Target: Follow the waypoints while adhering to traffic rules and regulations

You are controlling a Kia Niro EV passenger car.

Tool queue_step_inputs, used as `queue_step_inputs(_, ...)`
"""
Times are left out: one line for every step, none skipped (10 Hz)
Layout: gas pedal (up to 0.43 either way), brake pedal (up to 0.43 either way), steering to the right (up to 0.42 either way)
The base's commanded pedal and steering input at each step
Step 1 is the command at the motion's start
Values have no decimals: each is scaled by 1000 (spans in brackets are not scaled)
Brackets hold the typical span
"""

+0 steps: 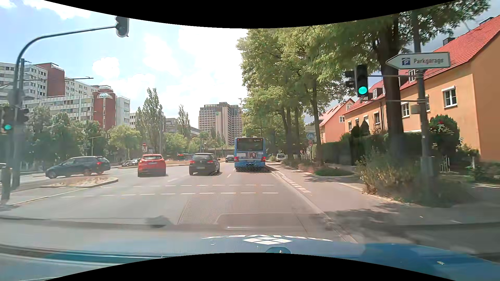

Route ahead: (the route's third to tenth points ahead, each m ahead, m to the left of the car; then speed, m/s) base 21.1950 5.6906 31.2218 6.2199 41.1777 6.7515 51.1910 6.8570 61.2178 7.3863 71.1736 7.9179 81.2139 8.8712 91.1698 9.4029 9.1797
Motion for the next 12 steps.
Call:
queue_step_inputs(0,0,-18)
queue_step_inputs(0,0,-18)
queue_step_inputs(8,0,-18)
queue_step_inputs(39,0,-19)
queue_step_inputs(110,0,-23)
queue_step_inputs(118,0,-28)
queue_step_inputs(118,0,-29)
queue_step_inputs(118,0,-35)
queue_step_inputs(118,0,-40)
queue_step_inputs(118,0,-42)
queue_step_inputs(118,0,-43)
queue_step_inputs(118,0,-43)
